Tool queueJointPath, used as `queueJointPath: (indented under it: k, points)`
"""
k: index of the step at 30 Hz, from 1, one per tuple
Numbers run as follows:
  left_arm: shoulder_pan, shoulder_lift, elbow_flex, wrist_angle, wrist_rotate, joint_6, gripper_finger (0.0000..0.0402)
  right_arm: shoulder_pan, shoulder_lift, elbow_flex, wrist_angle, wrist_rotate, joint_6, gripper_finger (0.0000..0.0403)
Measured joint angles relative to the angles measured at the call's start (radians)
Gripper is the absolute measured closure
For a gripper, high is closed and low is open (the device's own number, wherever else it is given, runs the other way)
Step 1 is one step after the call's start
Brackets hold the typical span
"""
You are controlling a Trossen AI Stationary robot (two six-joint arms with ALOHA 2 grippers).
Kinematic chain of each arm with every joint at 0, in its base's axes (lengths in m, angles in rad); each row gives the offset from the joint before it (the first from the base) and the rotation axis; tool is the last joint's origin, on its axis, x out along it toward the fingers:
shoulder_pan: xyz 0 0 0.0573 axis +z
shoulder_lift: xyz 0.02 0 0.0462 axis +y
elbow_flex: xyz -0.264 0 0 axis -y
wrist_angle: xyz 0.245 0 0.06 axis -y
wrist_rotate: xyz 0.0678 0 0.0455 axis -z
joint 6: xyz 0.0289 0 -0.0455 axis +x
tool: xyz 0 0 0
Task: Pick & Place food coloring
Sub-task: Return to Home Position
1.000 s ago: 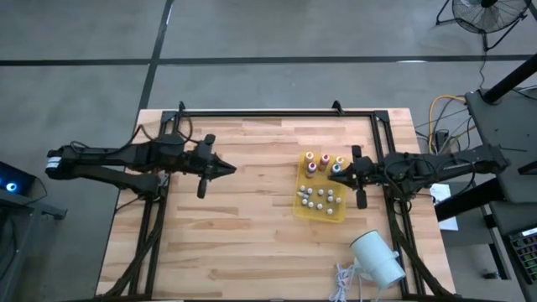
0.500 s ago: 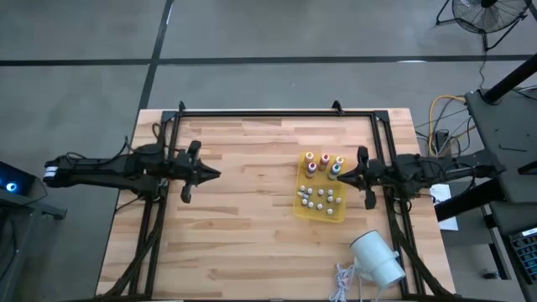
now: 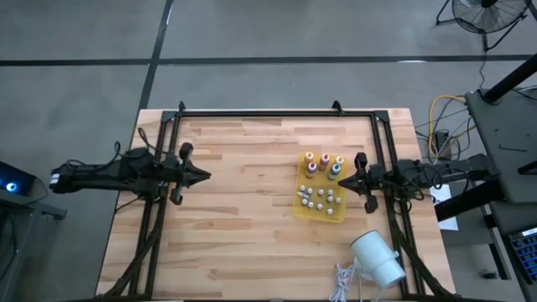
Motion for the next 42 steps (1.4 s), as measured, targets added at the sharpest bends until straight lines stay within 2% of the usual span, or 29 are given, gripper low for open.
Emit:
queueJointPath:
  k: [15, 19, 35, 42]
  points:
    - [0.000, -0.159, -0.093, 0.007, 0.002, 0.005, 0.0401, 0.000, -0.153, -0.088, 0.002, -0.002, -0.002, 0.0390]
    - [-0.001, -0.195, -0.130, 0.011, 0.021, 0.001, 0.0401, 0.000, -0.178, -0.124, 0.013, -0.004, 0.052, 0.0390]
    - [0.000, -0.300, -0.257, 0.078, 0.043, -0.035, 0.0401, 0.000, -0.185, -0.138, 0.010, -0.006, 0.022, 0.0390]
    - [0.000, -0.302, -0.296, 0.094, -0.007, -0.037, 0.0401, 0.000, -0.184, -0.138, -0.023, -0.005, 0.023, 0.0390]
